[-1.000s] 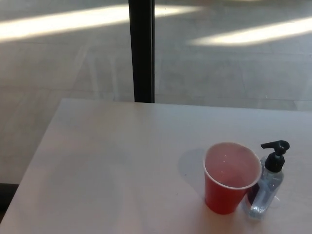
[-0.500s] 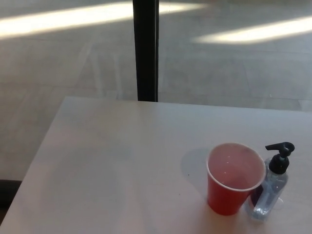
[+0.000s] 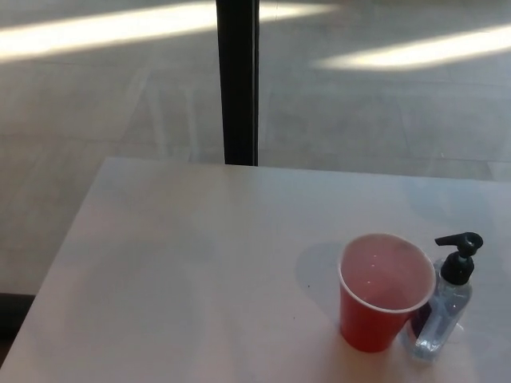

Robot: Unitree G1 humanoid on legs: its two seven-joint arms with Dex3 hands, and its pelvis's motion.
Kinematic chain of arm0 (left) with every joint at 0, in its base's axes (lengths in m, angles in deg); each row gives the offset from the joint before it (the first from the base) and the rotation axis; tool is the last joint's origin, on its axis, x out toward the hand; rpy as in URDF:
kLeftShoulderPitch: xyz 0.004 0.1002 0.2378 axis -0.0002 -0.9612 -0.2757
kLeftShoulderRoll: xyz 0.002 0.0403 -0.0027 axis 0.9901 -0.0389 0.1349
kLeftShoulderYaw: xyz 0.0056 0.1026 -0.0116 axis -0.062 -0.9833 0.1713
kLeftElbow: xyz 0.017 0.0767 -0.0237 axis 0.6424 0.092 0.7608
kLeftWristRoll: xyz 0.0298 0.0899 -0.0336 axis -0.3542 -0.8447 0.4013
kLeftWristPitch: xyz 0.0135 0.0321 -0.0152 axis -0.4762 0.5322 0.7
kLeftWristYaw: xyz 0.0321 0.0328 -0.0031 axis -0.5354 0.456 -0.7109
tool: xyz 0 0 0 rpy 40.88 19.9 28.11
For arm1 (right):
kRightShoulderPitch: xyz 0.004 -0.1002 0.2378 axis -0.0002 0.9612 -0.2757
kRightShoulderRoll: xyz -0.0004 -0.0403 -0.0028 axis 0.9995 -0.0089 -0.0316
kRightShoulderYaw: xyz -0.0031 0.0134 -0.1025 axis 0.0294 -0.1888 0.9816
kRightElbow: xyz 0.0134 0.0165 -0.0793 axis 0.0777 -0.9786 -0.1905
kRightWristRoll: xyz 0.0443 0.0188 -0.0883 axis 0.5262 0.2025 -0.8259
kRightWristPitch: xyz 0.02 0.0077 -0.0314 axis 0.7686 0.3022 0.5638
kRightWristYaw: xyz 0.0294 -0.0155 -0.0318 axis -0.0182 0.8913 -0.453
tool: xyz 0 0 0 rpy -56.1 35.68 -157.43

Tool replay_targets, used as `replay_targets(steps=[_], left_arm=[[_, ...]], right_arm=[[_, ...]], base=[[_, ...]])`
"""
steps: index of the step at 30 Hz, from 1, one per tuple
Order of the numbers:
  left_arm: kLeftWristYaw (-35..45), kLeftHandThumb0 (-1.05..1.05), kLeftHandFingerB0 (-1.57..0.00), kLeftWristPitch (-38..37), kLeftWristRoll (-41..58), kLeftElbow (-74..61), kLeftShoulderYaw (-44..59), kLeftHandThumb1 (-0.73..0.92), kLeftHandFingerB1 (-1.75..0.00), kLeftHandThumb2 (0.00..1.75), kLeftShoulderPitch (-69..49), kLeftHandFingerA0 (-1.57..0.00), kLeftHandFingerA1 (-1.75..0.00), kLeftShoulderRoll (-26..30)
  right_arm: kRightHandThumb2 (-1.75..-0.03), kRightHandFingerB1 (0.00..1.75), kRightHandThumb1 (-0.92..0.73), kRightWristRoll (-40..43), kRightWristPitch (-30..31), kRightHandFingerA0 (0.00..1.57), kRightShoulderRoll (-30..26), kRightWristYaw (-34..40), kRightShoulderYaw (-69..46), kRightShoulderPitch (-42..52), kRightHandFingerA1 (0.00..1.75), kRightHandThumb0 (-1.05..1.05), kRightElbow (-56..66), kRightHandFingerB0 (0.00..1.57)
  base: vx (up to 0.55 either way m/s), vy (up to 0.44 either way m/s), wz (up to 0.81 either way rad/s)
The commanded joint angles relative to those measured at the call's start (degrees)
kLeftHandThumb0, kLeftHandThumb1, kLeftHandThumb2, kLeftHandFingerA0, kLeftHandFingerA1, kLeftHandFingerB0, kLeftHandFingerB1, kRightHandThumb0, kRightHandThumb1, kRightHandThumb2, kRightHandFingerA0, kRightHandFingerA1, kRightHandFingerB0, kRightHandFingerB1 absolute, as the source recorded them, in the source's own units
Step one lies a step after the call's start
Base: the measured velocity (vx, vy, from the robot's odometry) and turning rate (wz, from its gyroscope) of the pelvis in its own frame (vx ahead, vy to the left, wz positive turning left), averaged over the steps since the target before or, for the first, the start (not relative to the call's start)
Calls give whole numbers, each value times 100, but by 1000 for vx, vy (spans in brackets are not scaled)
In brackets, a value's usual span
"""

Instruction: The robot uses its right hand fist to press the hand soap kept in the middle of the table to get liquid hand soap out

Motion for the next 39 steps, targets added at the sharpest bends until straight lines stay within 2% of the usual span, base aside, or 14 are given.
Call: replay_targets(steps=[1,6,8,16,20,21,23,24,29,30,31,34,37,39], left_arm=[[25,-13,-45,209,46,150,-41,42,-71,92,21,-62,-80,181],[-15,-12,-48,260,77,77,-65,42,-73,93,28,-62,-81,164],[-10,-11,-44,325,155,-12,-4,42,-71,94,1,-61,-81,143],[11,-13,-49,336,144,-14,-53,41,-74,94,-22,-61,-81,169],[13,-11,-48,331,175,27,-28,42,-73,93,10,-60,-80,184],[9,-11,-49,328,175,24,-30,43,-74,92,9,-61,-81,183],[10,-11,-49,322,168,24,-42,43,-74,92,6,-61,-81,185],[-10,-11,-48,330,152,50,-58,43,-73,92,27,-60,-80,186],[-13,-12,-48,290,134,67,-87,40,-73,94,26,-62,-82,199],[-16,-12,-48,280,135,74,-86,41,-73,94,27,-63,-82,198],[-3,-12,-48,247,164,92,-62,41,-73,94,27,-62,-82,193],[-10,-13,-49,201,172,140,-54,40,-74,94,48,-65,-84,188],[-17,-13,-50,175,125,172,-104,40,-74,94,59,-66,-84,204],[-33,-12,-49,206,132,188,-106,40,-73,93,73,-67,-85,208]], right_arm=[[-116,144,-55,544,593,101,125,-609,622,375,175,-24,418,80],[-121,151,-56,345,533,102,114,-843,1067,690,175,-23,426,78],[-123,147,-57,407,480,103,207,-952,1158,755,175,-21,366,78],[-120,144,-58,-48,274,102,332,-1027,1692,1124,175,-21,425,79],[-121,149,-58,-99,223,102,362,-1118,1796,1140,175,-20,359,77],[-120,161,-57,-84,206,101,388,-1132,1798,1107,175,-20,320,69],[-120,161,-57,-84,221,101,427,-1129,1791,1063,175,-20,293,69],[-121,153,-58,-76,284,100,434,-1092,1778,1046,175,-22,330,77],[-118,155,-58,-84,245,100,487,-1187,1764,816,175,-25,209,74],[-116,162,-57,-89,237,102,486,-1206,1759,798,175,-25,192,68],[-117,151,-58,-94,222,101,495,-1230,1748,745,175,-26,147,77],[-119,149,-59,-135,330,102,477,-1176,1746,687,175,-24,134,78],[-119,149,-59,-185,312,103,488,-1210,1770,695,175,-25,60,78],[-120,157,-57,-271,229,104,545,-1200,1803,764,175,-23,12,72]], base=[[0,0,0],[0,0,0],[0,0,0],[0,0,0],[0,0,0],[0,0,0],[0,0,0],[0,0,0],[0,0,0],[0,0,0],[0,0,0],[0,0,0],[0,0,0],[0,0,0]])
